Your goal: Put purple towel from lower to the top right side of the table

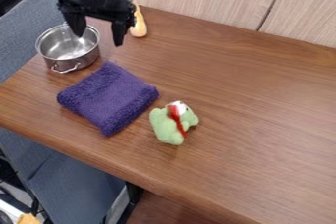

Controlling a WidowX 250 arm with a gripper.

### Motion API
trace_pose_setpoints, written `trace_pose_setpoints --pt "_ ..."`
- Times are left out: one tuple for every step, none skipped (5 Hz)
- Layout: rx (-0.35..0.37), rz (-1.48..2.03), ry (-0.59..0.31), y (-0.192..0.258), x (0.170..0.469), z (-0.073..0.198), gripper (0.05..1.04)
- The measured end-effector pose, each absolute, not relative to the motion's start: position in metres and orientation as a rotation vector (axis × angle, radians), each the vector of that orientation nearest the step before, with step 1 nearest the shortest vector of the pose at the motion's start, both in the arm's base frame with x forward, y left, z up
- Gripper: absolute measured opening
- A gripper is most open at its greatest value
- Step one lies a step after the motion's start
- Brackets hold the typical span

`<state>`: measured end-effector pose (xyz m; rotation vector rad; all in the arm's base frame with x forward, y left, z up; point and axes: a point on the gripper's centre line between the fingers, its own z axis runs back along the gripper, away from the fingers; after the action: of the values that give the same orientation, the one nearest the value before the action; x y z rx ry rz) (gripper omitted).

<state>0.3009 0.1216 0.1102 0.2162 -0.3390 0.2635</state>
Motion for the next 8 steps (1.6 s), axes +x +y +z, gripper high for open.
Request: trace_pose_setpoints --pt "0.218 0.211 -0.306 0.115 0.275 0.101 1.001" --pt "0.209 0.149 -0.272 0.108 0.257 0.083 1.000" --pt "0.172 0.088 -0.231 0.101 0.246 0.065 1.001" --pt "0.185 0.080 -0.209 0.105 0.247 0.049 1.000" --pt "0.172 0.092 -0.199 0.104 0.251 0.042 1.001" --pt "0.151 0.102 -0.183 0.104 0.266 0.035 1.001" --pt "0.126 0.114 -0.183 0.101 0.281 0.034 1.001" --pt "0.117 0.086 -0.193 0.091 0.304 0.033 1.001"
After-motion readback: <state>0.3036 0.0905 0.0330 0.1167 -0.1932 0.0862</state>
